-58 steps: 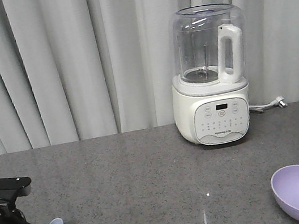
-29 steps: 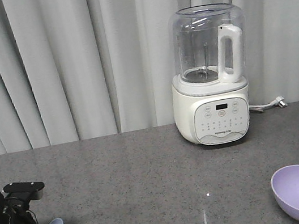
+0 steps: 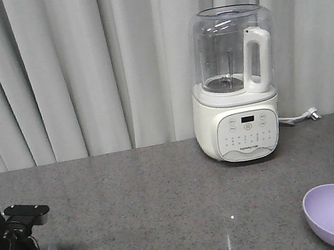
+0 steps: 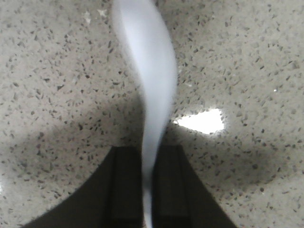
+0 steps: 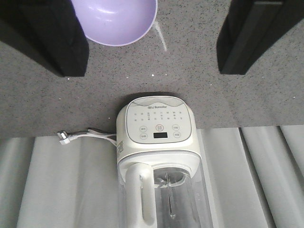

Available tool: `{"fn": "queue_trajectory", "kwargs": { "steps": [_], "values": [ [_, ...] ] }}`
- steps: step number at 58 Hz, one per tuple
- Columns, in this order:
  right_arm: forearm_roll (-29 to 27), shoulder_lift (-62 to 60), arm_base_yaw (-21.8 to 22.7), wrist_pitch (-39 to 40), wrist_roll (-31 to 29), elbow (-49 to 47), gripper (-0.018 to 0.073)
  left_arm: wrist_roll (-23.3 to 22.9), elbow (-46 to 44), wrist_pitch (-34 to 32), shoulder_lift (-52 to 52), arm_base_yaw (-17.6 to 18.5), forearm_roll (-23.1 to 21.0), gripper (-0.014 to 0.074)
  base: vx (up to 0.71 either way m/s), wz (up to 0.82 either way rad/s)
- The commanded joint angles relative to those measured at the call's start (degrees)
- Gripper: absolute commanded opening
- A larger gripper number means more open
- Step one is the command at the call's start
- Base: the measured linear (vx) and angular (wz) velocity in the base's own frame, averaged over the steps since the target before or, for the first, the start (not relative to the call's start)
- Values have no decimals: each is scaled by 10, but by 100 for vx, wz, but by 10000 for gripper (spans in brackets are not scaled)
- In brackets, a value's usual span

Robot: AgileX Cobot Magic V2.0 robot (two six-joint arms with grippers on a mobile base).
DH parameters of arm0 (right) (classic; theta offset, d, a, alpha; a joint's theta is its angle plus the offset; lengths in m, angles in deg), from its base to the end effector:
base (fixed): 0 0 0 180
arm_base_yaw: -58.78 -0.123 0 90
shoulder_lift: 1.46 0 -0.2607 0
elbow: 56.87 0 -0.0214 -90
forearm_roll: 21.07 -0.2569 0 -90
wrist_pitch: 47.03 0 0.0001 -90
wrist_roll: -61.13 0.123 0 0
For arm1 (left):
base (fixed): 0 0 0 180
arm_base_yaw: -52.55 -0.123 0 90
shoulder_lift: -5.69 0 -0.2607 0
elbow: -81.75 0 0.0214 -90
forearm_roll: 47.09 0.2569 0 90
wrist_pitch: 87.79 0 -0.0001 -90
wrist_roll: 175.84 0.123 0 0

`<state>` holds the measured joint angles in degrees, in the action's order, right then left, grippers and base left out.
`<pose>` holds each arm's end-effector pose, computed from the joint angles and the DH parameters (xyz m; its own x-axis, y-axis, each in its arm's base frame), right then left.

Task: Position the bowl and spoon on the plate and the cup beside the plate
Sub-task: 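Grasp the white spoon with the left gripper and lift it, then grasp the lilac bowl rim with the right gripper and lift it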

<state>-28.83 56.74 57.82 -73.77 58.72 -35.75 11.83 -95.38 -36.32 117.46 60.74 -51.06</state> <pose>0.2290 0.0113 0.3796 -0.2781 0.0742 -0.9577 -0.0534 0.9943 0.0925 0.3639 -0.0591 0.1582 -0.9426 0.2270 -0.2450 0.2415 0.9699 -0.0305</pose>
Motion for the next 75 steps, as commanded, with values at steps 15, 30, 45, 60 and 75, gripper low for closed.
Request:
{"fn": "queue_trajectory", "kwargs": {
  "steps": [15,30,45,60,75],
  "values": [
    [3,-2,2,31,-6,-20,590,-3,-10,24,-18,2,-11,-6,0,0],
    [127,24,2,-63,120,-37,590,-4,-10,34,-20,2,-16,-6,0,0],
    [230,146,2,-188,179,-81,589,-4,-10,34,-35,2,-17,-6,0,0],
    [198,250,79,-174,194,-83,589,-4,-10,37,-50,2,-18,-6,0,0],
    [1,330,156,-144,63,-83,574,-4,-10,34,-58,2,-32,-6,0,0]
  ]
}}
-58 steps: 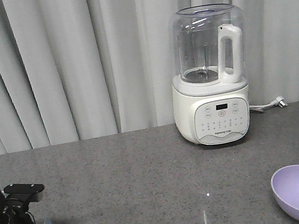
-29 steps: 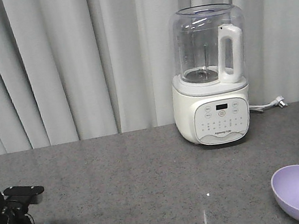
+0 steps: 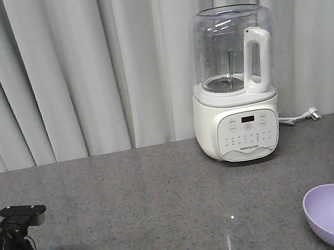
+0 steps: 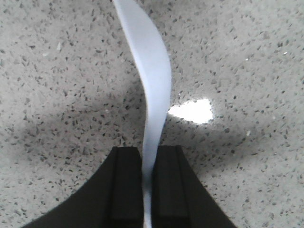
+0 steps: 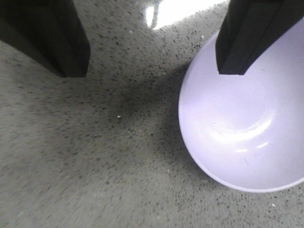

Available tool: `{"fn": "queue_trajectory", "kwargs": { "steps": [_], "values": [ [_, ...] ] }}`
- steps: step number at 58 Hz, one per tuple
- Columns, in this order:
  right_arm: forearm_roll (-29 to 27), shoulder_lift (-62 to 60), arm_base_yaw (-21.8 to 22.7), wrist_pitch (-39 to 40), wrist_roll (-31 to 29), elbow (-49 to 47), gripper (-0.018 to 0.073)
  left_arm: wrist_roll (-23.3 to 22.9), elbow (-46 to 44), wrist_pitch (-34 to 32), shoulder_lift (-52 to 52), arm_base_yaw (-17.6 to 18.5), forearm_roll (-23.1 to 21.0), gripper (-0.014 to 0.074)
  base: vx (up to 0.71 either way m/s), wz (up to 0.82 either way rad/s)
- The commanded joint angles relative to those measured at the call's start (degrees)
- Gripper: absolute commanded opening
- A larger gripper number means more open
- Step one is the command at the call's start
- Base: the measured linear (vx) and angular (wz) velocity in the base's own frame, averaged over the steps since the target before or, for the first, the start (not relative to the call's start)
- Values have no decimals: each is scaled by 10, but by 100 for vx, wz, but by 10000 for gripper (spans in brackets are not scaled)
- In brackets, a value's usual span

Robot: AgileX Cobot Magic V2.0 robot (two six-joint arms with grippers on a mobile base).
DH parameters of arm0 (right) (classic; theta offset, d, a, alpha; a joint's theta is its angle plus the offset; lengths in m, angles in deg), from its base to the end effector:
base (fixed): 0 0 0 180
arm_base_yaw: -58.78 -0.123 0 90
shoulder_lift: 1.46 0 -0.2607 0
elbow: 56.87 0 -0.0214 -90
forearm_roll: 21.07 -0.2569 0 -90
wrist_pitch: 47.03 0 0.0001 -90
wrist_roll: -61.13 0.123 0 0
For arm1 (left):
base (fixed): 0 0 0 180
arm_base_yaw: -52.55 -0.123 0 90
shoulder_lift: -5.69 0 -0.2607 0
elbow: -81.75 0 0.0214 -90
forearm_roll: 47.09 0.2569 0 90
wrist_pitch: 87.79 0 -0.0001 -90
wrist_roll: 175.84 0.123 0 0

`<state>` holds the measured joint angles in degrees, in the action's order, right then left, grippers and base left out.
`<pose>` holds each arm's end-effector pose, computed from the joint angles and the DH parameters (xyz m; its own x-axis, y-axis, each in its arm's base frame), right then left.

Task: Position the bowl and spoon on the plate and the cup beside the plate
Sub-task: 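Grasp the lilac bowl rim with the right gripper and lift it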

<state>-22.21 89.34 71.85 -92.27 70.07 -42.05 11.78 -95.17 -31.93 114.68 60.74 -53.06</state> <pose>0.3088 -0.0699 0.2276 -0.8014 0.3597 -0.4779 0.3602 0.9281 0.0946 0.3516 -0.0613 0.1730 -0.9528 0.2119 -0.2172 0.2314 0.9705 -0.0682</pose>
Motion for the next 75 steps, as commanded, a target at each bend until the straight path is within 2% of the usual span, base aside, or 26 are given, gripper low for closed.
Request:
{"fn": "queue_trajectory", "kwargs": {
  "steps": [1,9,20,34,50,53,56,61,64,75],
  "values": [
    [-77,10,16,44,-60,-20,574,-3,-12,-10,-30,2,-12,-6,0,0],
    [-112,43,15,68,-81,-22,574,-3,-12,-9,-30,2,-11,-6,0,0],
    [-123,87,15,55,-89,-69,571,-3,-12,-9,-30,2,-11,-6,0,0],
    [-144,125,15,49,-103,-93,476,-3,-12,-9,-30,2,-10,-6,0,0],
    [-158,156,15,40,-118,-93,454,-2,-12,-11,-30,2,-10,-6,0,0],
    [-157,156,15,41,-117,-93,410,-2,-12,-11,-30,2,-9,-6,0,0],
    [-157,156,15,41,-118,-93,324,-2,-12,-11,-30,2,-9,-6,0,0],
    [-156,155,15,37,-119,-93,93,-2,-12,-11,-30,2,-9,-6,0,0],
    [-155,155,15,34,-122,-93,-15,-2,-12,-11,-30,2,-9,-6,0,0],
    [-155,147,15,24,-132,-93,-9,-2,-12,-18,-30,2,-8,-6,0,0]
  ]
}}
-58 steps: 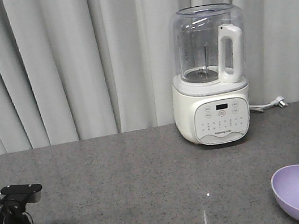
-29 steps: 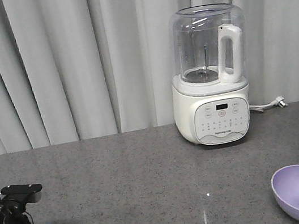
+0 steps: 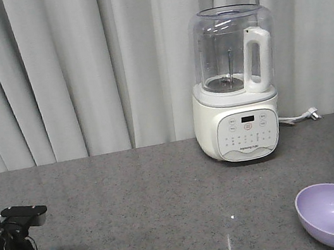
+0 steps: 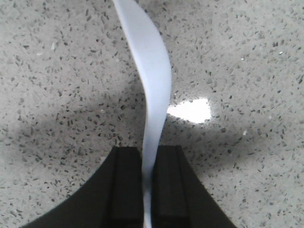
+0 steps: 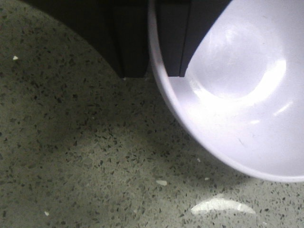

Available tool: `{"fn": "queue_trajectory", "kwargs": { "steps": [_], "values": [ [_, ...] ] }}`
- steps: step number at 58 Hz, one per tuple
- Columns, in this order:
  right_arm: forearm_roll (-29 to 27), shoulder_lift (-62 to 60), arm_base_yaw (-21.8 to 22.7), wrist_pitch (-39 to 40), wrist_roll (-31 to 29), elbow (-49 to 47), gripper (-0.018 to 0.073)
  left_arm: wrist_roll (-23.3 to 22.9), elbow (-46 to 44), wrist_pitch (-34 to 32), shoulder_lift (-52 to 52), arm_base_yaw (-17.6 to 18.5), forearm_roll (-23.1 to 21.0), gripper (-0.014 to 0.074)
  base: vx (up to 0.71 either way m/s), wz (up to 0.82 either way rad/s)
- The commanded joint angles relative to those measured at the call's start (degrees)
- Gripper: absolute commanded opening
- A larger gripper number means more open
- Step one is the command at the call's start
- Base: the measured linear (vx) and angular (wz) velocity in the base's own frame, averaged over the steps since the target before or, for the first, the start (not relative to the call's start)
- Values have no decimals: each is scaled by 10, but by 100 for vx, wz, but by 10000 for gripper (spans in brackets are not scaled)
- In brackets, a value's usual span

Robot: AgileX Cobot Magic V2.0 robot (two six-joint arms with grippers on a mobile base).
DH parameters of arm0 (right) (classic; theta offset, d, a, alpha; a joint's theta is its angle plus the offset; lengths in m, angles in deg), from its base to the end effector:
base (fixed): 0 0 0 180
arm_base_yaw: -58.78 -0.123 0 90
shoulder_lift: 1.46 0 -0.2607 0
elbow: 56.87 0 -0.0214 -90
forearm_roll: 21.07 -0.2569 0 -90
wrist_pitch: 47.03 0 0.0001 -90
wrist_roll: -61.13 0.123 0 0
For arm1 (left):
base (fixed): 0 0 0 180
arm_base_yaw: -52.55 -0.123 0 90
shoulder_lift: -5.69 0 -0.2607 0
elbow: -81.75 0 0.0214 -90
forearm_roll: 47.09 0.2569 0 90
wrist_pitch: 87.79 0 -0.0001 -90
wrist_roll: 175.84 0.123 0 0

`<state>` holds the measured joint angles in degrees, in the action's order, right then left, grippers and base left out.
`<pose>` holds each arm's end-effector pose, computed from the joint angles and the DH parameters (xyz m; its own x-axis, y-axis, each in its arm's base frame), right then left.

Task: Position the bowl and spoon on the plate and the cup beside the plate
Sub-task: 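Grasp the lilac bowl rim with the right gripper and lift it, then drive the base, holding spoon and bowl, to the counter with the plate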

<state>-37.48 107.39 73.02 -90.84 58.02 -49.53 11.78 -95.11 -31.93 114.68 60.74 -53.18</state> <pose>0.3623 -0.0671 0.1630 -0.8662 0.3762 -0.3289 0.3103 0.9209 0.2360 0.3514 -0.0615 0.1728 -0.9533 0.2108 -0.2164 0.2305 0.9705 -0.0702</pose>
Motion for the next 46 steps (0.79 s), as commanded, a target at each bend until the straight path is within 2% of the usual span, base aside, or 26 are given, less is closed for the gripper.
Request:
{"fn": "queue_trajectory", "kwargs": {
  "steps": [1,17,33,34,46],
  "values": [
    [-2,-37,3,9,-13,-19,-8,-2,-13,-20,-30,2,-7,-6,0,0],
    [-17,-143,3,13,-35,-19,-8,-4,-13,-43,-78,2,-9,-3,0,0],
    [-117,-294,3,0,-151,-17,-8,-23,-13,-70,-205,2,-9,-1,0,0],
    [-140,-353,3,-12,-171,-5,-8,-24,-5,-77,-263,2,-9,0,0,0],
    [-205,-471,3,27,-216,94,-8,-26,74,-136,-391,2,-10,0,0,0]
  ]
}}
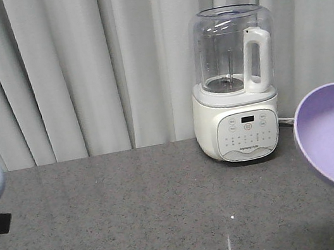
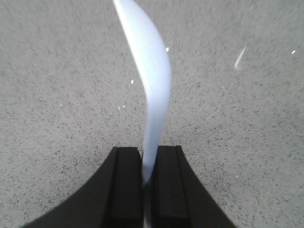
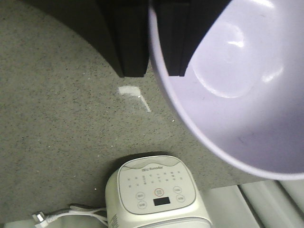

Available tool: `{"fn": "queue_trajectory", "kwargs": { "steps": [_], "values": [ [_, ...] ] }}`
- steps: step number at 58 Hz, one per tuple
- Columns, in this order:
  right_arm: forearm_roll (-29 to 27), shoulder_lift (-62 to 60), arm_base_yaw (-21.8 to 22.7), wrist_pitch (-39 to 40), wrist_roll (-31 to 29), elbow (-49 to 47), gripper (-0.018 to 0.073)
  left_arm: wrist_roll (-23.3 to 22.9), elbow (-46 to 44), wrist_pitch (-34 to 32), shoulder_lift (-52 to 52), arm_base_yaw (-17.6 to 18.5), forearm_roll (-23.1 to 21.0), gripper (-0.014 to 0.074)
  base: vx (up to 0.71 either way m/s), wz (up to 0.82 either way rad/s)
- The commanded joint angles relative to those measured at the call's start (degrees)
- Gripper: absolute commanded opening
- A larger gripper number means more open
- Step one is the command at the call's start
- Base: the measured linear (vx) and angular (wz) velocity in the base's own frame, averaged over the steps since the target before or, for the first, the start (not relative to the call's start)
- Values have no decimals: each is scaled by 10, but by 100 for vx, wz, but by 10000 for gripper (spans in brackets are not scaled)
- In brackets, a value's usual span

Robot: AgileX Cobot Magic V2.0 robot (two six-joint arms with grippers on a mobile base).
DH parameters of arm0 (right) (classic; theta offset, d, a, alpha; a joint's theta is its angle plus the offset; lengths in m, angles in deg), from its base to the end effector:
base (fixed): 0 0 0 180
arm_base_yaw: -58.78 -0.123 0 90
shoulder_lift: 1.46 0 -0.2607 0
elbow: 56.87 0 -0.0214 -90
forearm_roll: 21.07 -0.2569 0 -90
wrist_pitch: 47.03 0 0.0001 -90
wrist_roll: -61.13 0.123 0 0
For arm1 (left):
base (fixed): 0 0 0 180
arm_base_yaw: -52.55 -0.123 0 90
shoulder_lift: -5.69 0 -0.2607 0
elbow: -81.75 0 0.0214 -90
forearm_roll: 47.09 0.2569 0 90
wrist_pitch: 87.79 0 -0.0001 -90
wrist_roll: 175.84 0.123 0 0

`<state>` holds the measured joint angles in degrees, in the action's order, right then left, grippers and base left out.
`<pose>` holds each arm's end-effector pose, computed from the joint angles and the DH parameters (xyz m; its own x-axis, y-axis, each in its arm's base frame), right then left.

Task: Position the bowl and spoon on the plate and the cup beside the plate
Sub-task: 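Drive the base, holding spoon and bowl, to the counter with the plate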

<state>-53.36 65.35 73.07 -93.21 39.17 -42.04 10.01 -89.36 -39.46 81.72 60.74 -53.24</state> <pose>0.2477 -0.0141 0.3592 -0.5303 0.1628 -0.8320 -0.0700 0.9696 0.2344 0.2763 -0.0497 0.3362 -0.6697 0.1272 -0.7317 0.2204 0.9749 -0.0323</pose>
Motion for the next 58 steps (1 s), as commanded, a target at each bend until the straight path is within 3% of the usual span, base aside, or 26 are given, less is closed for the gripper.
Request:
{"fn": "queue_trajectory", "kwargs": {
  "steps": [1,21,58],
  "values": [
    [-51,-58,2,52,-32,25,-8,-9,23,-65,-70,2,-9,0,0,0],
    [-102,-155,2,53,-46,77,-8,-23,80,-89,-202,2,-9,0,0,0],
    [-102,-157,2,54,-46,77,-8,-23,80,-85,-205,2,-9,0,0,0]
  ]
}}
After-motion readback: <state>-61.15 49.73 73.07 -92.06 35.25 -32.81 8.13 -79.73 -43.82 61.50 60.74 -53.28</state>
